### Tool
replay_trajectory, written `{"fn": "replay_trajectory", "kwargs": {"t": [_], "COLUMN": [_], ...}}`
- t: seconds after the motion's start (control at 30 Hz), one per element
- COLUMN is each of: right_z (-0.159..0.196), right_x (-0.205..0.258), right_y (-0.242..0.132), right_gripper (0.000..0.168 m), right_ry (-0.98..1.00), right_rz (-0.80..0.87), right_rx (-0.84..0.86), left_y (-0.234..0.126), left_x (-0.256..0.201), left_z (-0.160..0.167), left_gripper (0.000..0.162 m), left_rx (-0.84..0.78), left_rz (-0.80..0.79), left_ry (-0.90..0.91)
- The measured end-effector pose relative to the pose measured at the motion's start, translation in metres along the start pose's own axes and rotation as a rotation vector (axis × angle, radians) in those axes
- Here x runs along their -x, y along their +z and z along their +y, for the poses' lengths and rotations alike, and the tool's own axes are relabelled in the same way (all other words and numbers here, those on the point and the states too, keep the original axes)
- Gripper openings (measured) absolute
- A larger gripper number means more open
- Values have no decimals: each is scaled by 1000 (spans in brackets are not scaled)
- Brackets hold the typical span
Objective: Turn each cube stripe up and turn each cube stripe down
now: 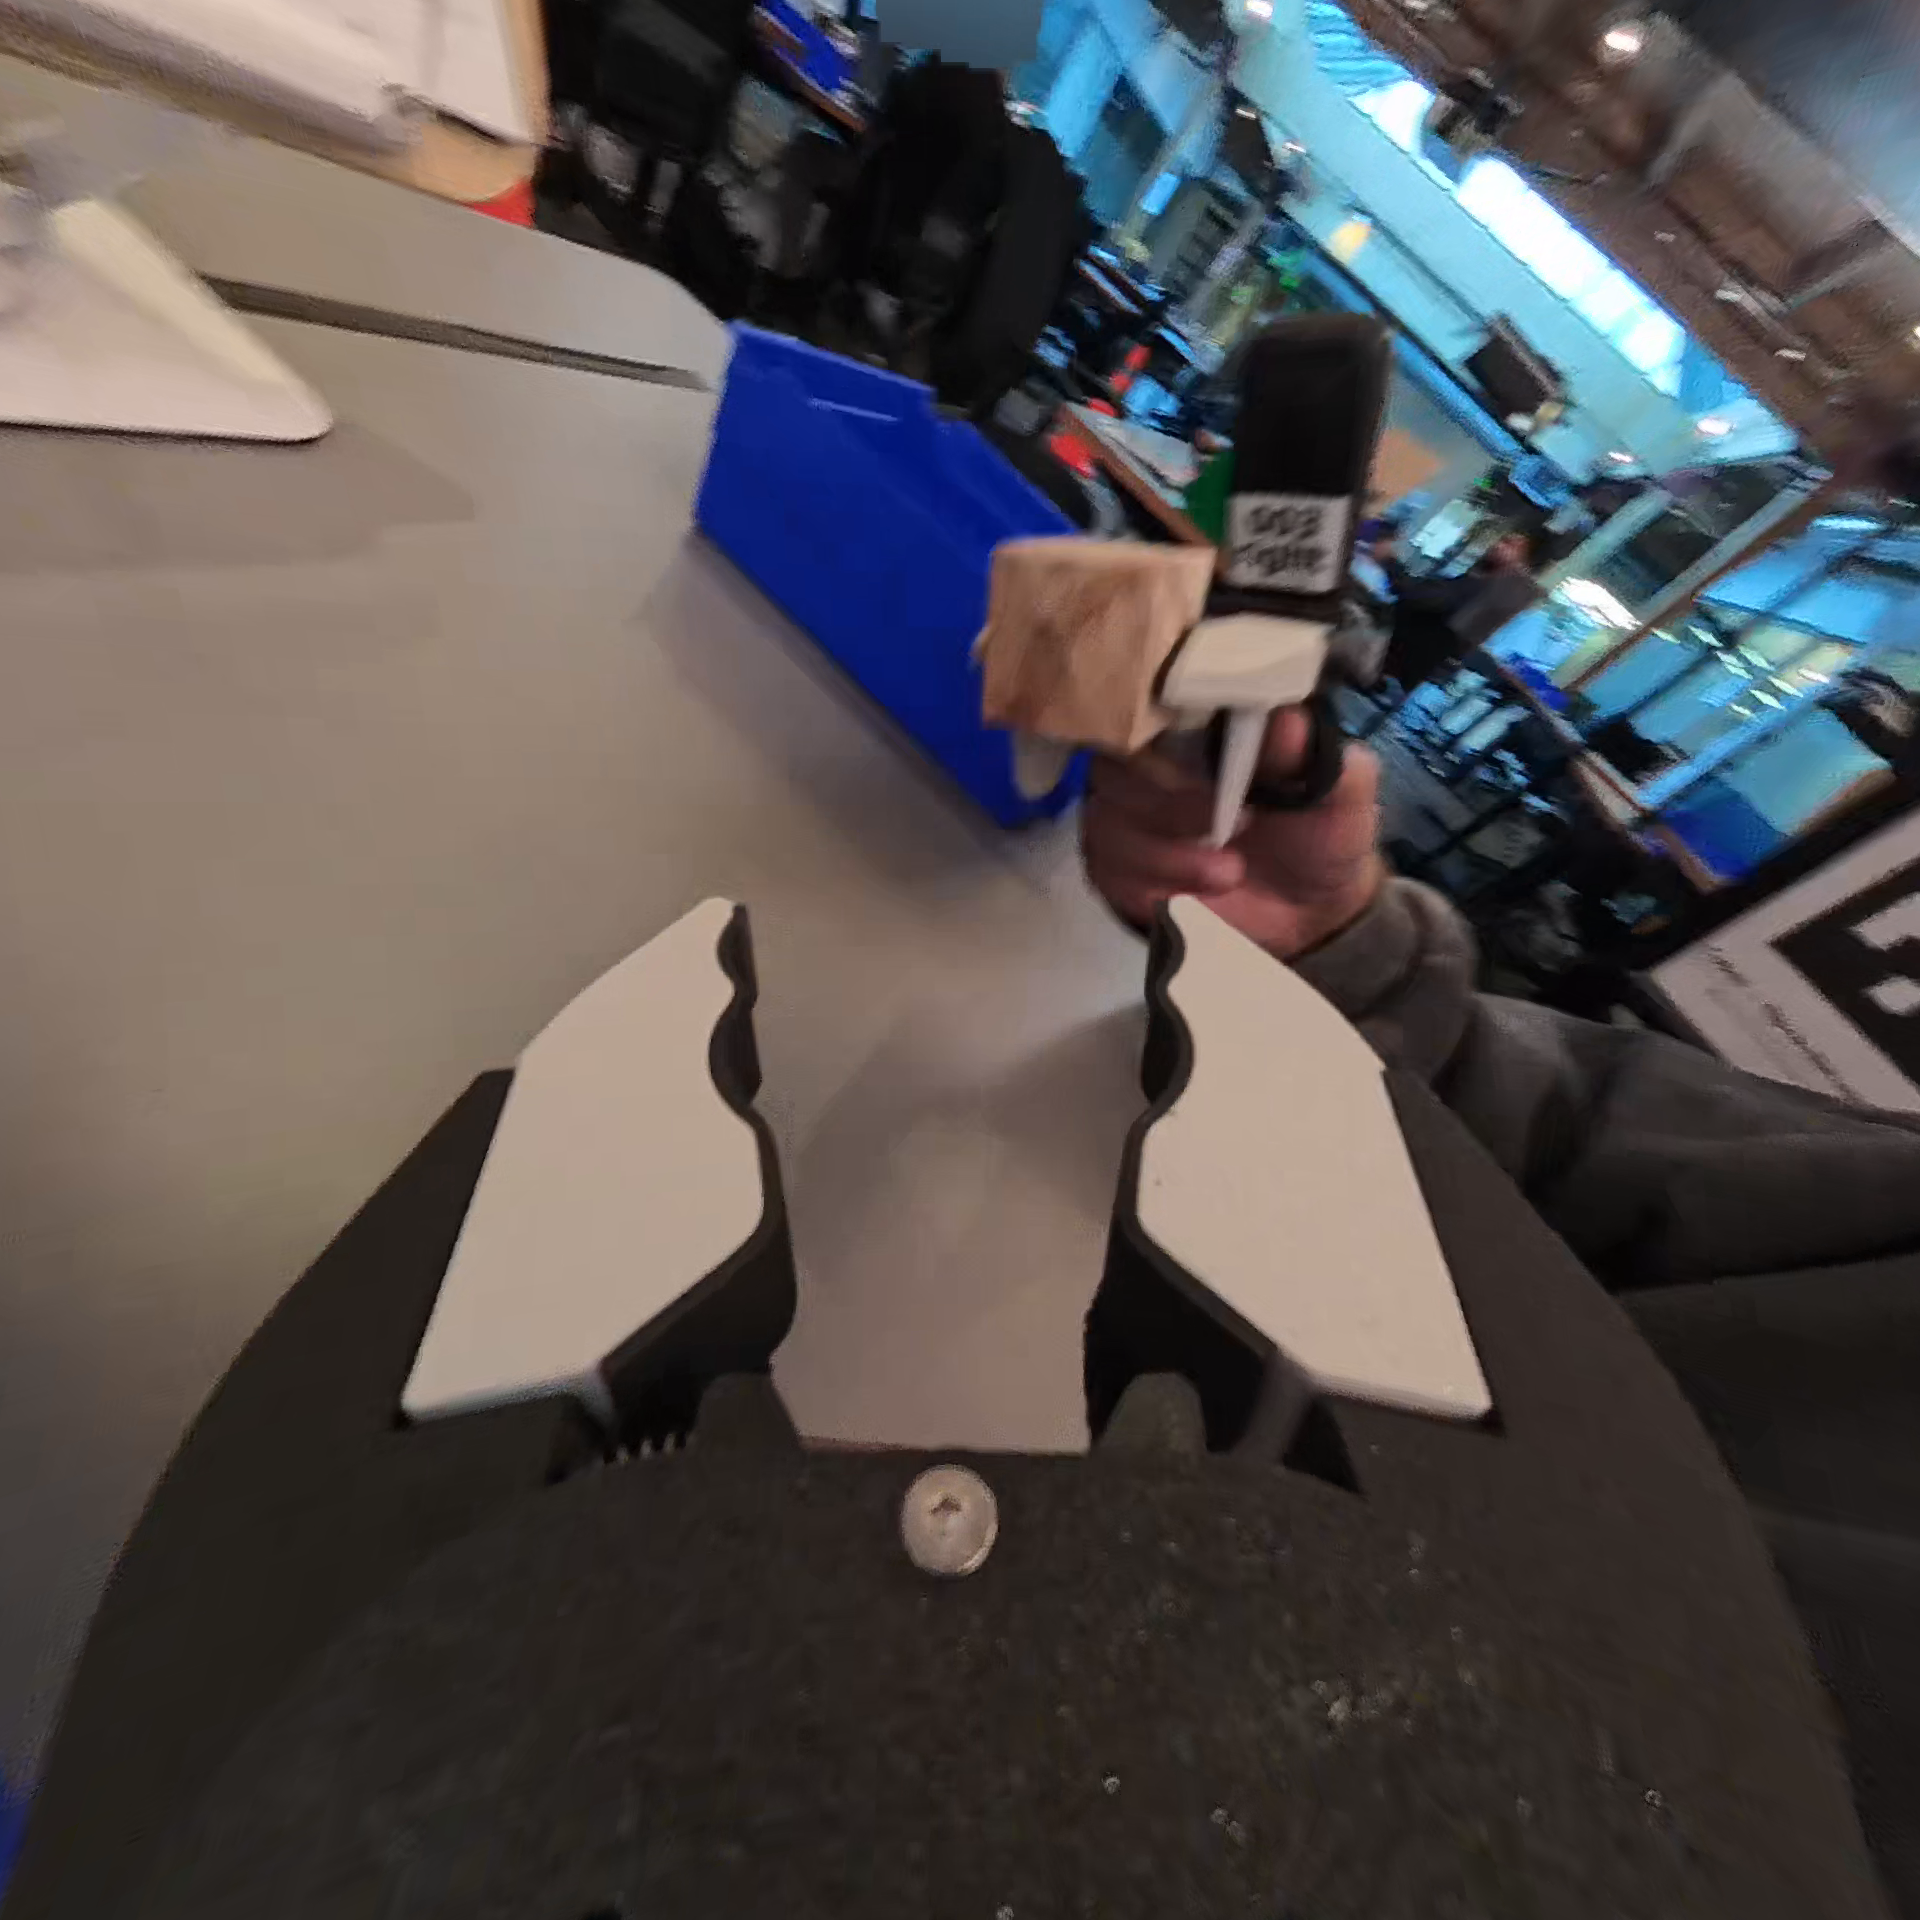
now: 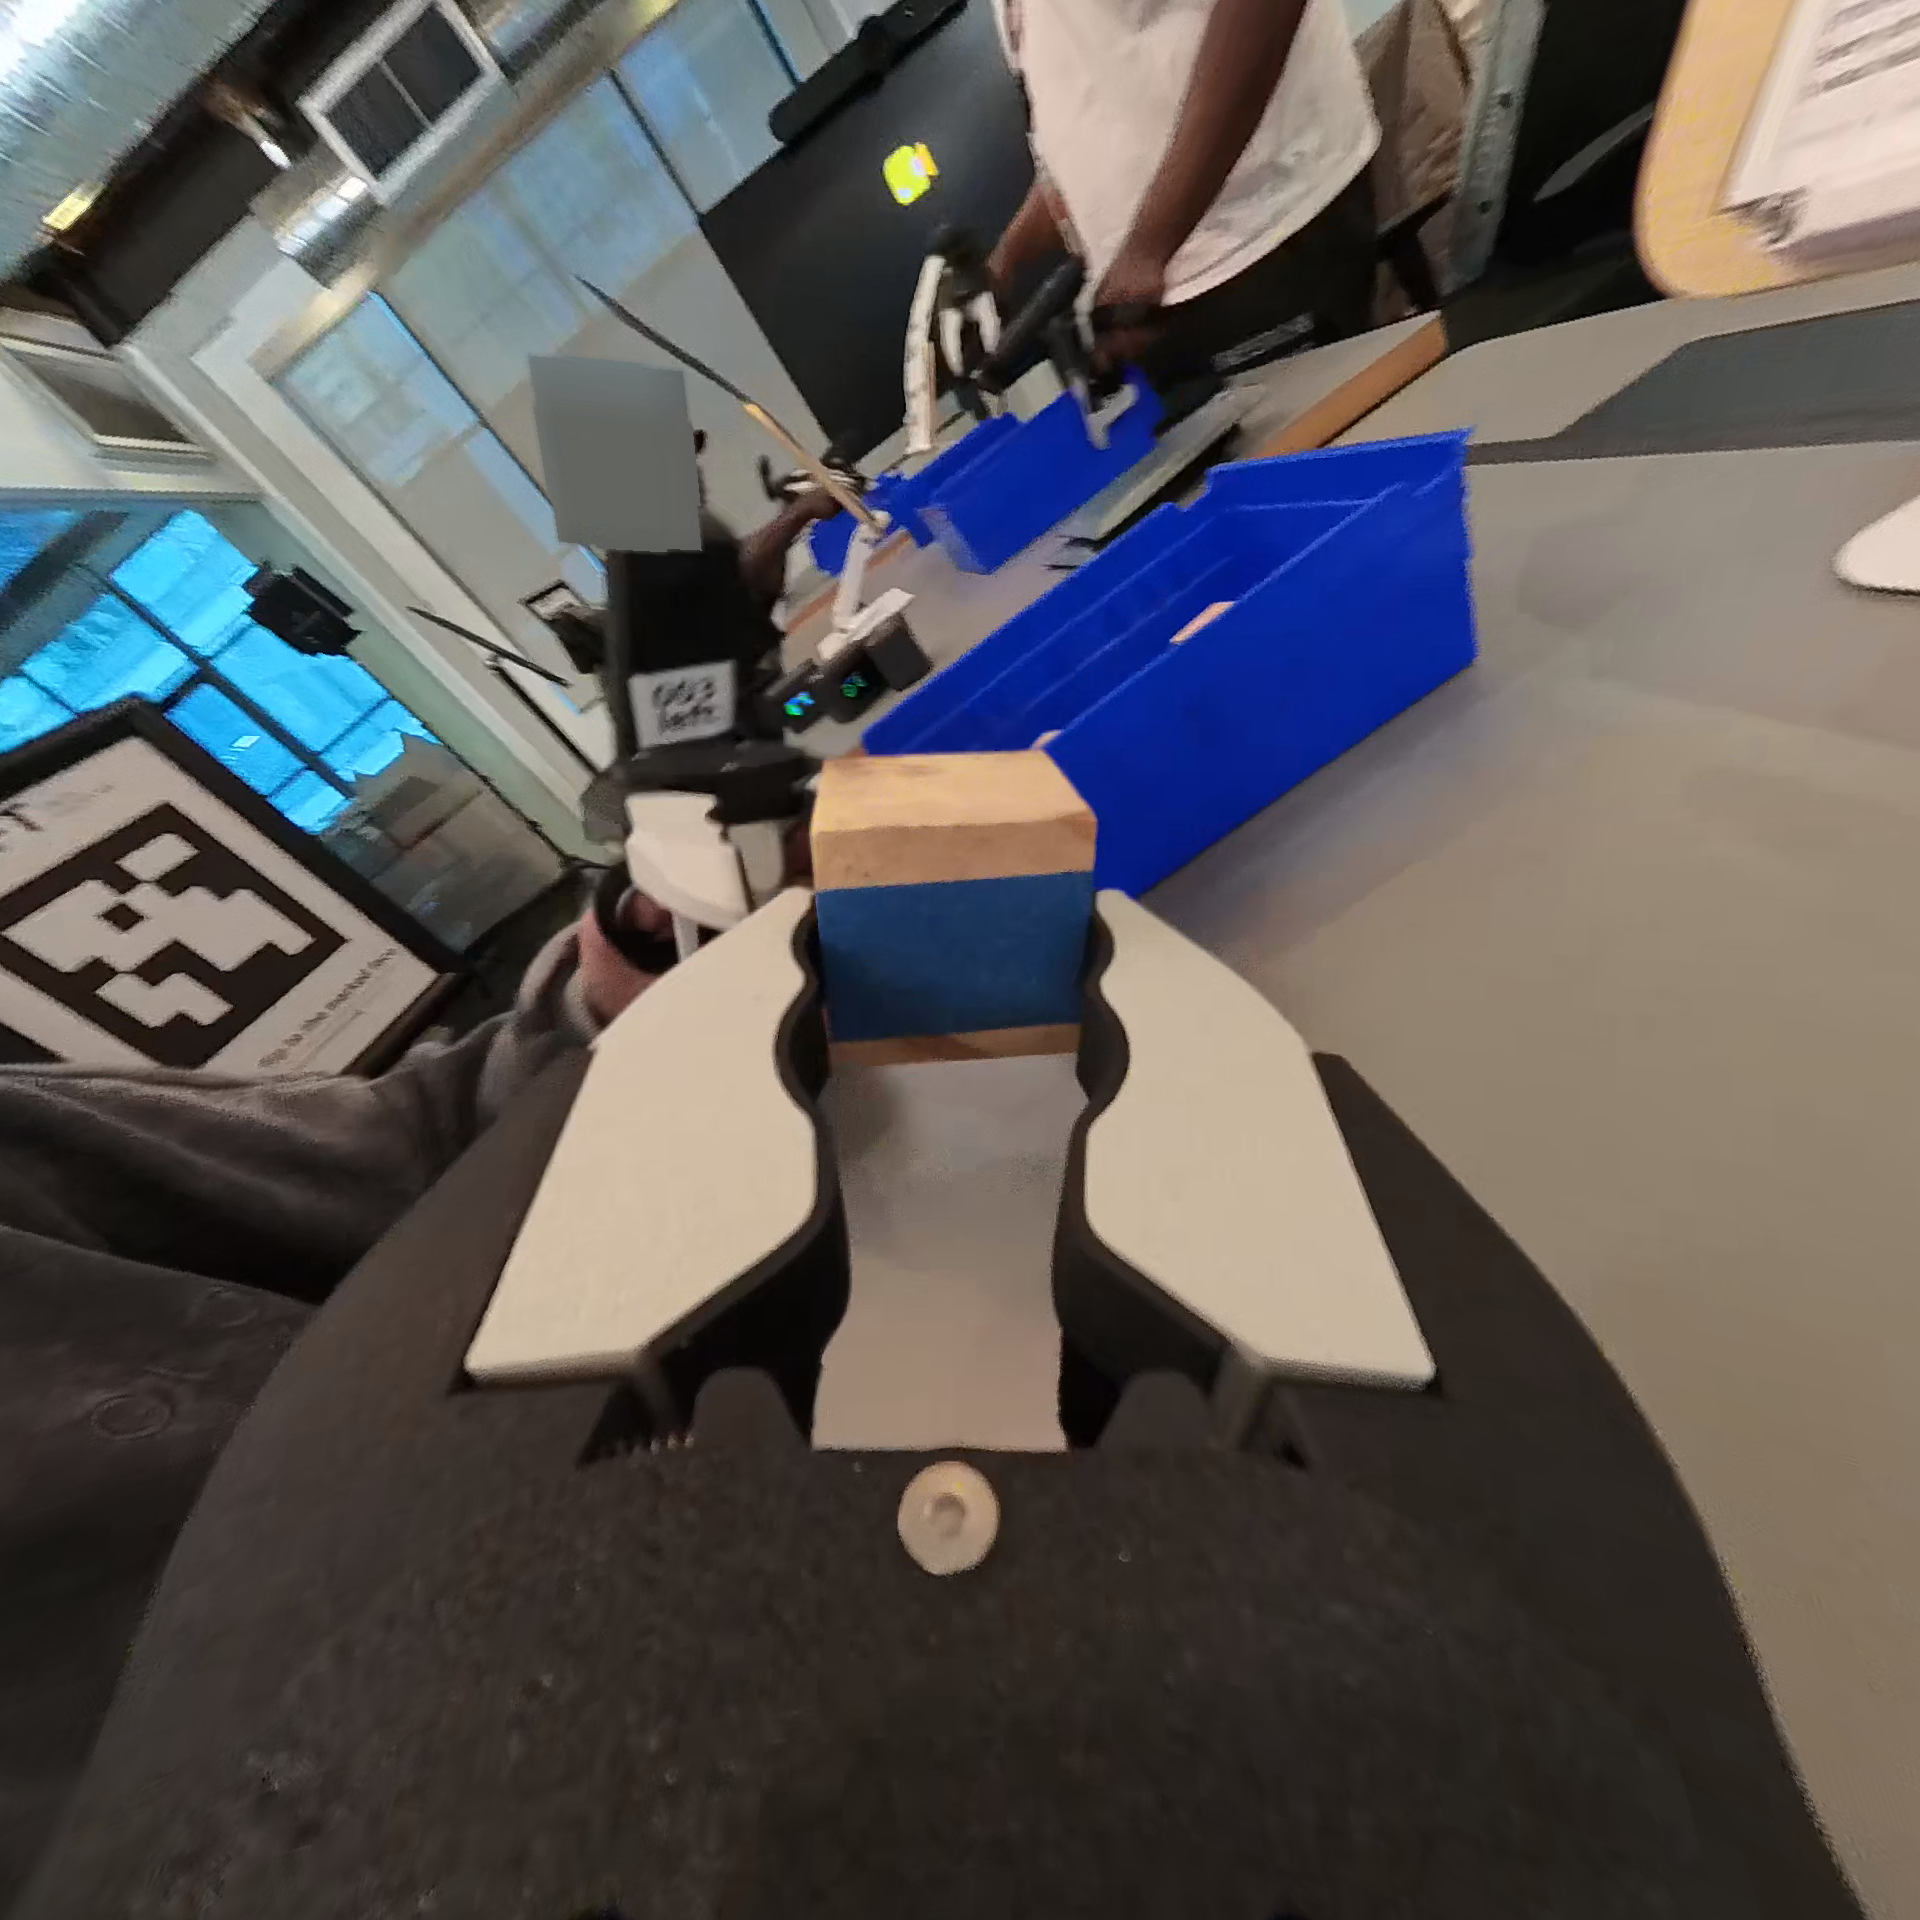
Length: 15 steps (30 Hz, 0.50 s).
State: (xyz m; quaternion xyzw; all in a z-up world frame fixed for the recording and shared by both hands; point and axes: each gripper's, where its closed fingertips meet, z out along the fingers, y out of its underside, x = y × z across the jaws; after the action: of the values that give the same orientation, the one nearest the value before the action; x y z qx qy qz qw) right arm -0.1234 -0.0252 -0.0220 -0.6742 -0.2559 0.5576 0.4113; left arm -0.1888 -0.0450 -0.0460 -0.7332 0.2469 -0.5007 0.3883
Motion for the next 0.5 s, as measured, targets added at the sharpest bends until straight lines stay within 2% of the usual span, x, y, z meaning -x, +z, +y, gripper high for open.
{"fn": "replay_trajectory", "kwargs": {"t": [0.17, 0.27, 0.37, 0.5], "right_z": [-20, -66, -103, -109], "right_x": [-25, -54, -101, -186], "right_y": [-42, -105, -180, -244], "right_gripper": [45, 45, 45, 45], "right_ry": [-82, -205, -282, -309], "right_rz": [245, 568, 884, 1063], "right_rx": [94, 88, 120, 225], "left_y": [-19, -14, -7, -4], "left_x": [31, 29, 18, 20], "left_z": [38, 44, 48, 59], "left_gripper": [74, 72, 69, 70], "left_rx": [1, 10, 32, 91], "left_rz": [-234, -222, -131, -136], "left_ry": [124, 180, 127, 119]}}
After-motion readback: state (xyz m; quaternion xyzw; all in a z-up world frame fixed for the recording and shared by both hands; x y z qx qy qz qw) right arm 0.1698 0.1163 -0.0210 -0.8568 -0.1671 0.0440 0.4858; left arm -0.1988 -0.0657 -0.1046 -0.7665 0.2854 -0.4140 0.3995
